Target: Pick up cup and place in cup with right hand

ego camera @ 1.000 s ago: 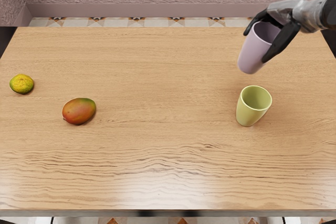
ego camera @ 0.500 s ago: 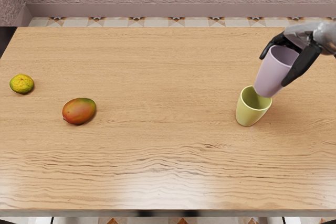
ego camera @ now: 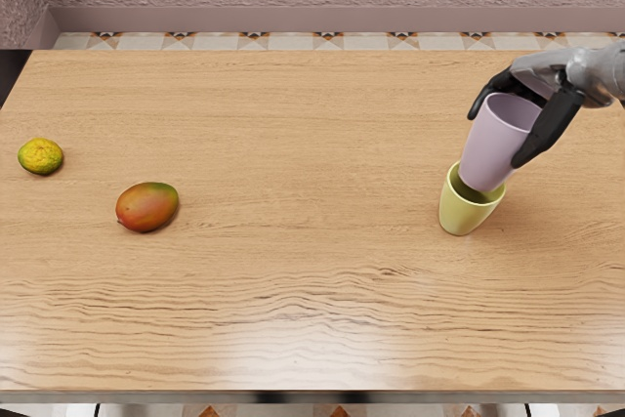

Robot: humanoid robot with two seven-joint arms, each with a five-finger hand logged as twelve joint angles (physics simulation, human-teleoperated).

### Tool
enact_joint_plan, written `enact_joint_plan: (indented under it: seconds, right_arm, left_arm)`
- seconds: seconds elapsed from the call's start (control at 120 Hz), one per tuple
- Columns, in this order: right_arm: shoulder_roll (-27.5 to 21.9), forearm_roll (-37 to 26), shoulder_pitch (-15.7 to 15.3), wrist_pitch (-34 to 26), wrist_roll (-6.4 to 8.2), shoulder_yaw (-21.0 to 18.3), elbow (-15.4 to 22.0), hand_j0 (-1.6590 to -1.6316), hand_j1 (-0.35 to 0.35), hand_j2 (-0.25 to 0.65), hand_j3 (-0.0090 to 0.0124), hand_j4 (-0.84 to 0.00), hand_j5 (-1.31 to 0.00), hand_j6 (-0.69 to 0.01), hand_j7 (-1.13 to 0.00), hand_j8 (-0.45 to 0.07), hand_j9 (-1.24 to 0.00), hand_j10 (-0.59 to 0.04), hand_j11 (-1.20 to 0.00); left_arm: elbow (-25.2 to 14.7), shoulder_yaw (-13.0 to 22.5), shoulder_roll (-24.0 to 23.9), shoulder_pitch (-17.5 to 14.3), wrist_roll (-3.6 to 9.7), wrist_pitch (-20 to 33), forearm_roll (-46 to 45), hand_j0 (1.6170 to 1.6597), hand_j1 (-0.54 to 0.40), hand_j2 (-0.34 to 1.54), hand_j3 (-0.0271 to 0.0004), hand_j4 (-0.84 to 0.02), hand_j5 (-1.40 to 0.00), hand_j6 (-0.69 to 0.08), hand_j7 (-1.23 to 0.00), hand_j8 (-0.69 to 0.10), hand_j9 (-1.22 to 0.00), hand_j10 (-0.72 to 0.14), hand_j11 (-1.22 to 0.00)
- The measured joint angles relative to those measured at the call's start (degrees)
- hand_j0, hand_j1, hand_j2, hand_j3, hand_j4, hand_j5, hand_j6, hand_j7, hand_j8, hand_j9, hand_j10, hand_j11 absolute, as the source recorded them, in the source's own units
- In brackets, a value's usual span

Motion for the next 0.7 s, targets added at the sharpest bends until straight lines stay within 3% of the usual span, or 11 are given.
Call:
enact_joint_plan:
  seconds: [0.05,0.067,0.225,0.392,0.417,0.433,0.533,0.7]
  right_arm:
    - [-0.04,0.05,-0.01,0.07,0.01,0.03,0.01,-1.6486,0.026,-0.111,0.0010,-0.510,-0.68,-0.346,-0.65,-0.262,-0.70,-0.389,-0.73]
    - [-0.05,0.05,0.00,0.09,0.01,0.03,0.00,-1.6485,0.022,-0.116,0.0000,-0.515,-0.68,-0.336,-0.65,-0.262,-0.70,-0.385,-0.73]
    - [-0.03,0.25,-0.07,0.06,0.03,0.07,0.00,-1.6482,0.004,-0.152,-0.0001,-0.529,-0.66,-0.346,-0.64,-0.270,-0.69,-0.390,-0.72]
    - [0.01,-0.21,-0.11,0.58,0.00,0.02,-0.06,-1.6535,-0.174,-0.073,0.0000,-0.258,-0.32,-0.177,-0.31,-0.142,-0.34,-0.194,-0.35]
    - [-0.02,-0.24,-0.12,0.64,-0.01,0.01,-0.06,-1.6540,-0.191,-0.065,0.0000,-0.232,-0.29,-0.160,-0.28,-0.129,-0.30,-0.175,-0.31]
    - [-0.06,-0.22,-0.13,0.73,-0.01,-0.01,-0.06,-1.6543,-0.201,-0.062,-0.0001,-0.209,-0.27,-0.146,-0.26,-0.152,-0.28,-0.160,-0.29]
    - [-2.12,2.39,-0.73,1.45,-0.01,3.29,-2.55,-1.6558,-0.248,-0.040,0.0000,-0.140,-0.18,-0.102,-0.17,-0.105,-0.18,-0.109,-0.19]
    - [-6.29,13.03,-1.63,12.53,-0.01,7.21,-10.47,-1.6570,-0.288,-0.020,0.0000,-0.079,-0.10,-0.063,-0.09,-0.064,-0.10,-0.065,-0.10]
  left_arm:
    - [0.00,-0.01,0.00,0.00,0.00,0.00,0.00,1.6581,0.344,0.00,-0.0001,-0.004,-0.01,-0.004,-0.01,-0.004,-0.01,-0.004,-0.01]
    - [0.00,-0.01,0.00,0.00,0.00,0.00,0.00,1.6581,0.344,0.00,-0.0001,-0.004,-0.01,-0.004,-0.01,-0.004,-0.01,-0.004,-0.01]
    - [0.00,-0.01,0.00,0.00,0.01,0.00,0.00,1.6581,0.344,0.00,-0.0001,-0.004,-0.01,-0.004,-0.01,-0.004,-0.01,-0.004,-0.01]
    - [0.00,0.00,0.00,0.00,0.01,0.00,-0.01,1.6581,0.344,0.00,-0.0001,-0.004,-0.01,-0.004,-0.01,-0.004,-0.01,-0.004,-0.01]
    - [-0.01,0.01,0.00,0.00,0.00,0.00,-0.01,1.6581,0.344,0.00,-0.0001,-0.004,-0.01,-0.004,-0.01,-0.004,-0.01,-0.004,-0.01]
    - [-0.01,0.01,0.00,0.00,0.00,0.00,-0.01,1.6581,0.344,0.00,-0.0001,-0.004,-0.01,-0.004,-0.01,-0.004,-0.01,-0.004,-0.01]
    - [0.00,0.01,0.00,0.00,0.00,0.00,-0.01,1.6581,0.344,0.00,-0.0001,-0.004,-0.01,-0.004,-0.01,-0.004,-0.01,-0.004,-0.01]
    - [-0.04,-0.13,0.00,-0.19,0.07,-0.01,-0.05,1.6581,0.344,0.00,-0.0001,-0.004,-0.01,-0.004,-0.01,-0.004,-0.01,-0.004,-0.01]
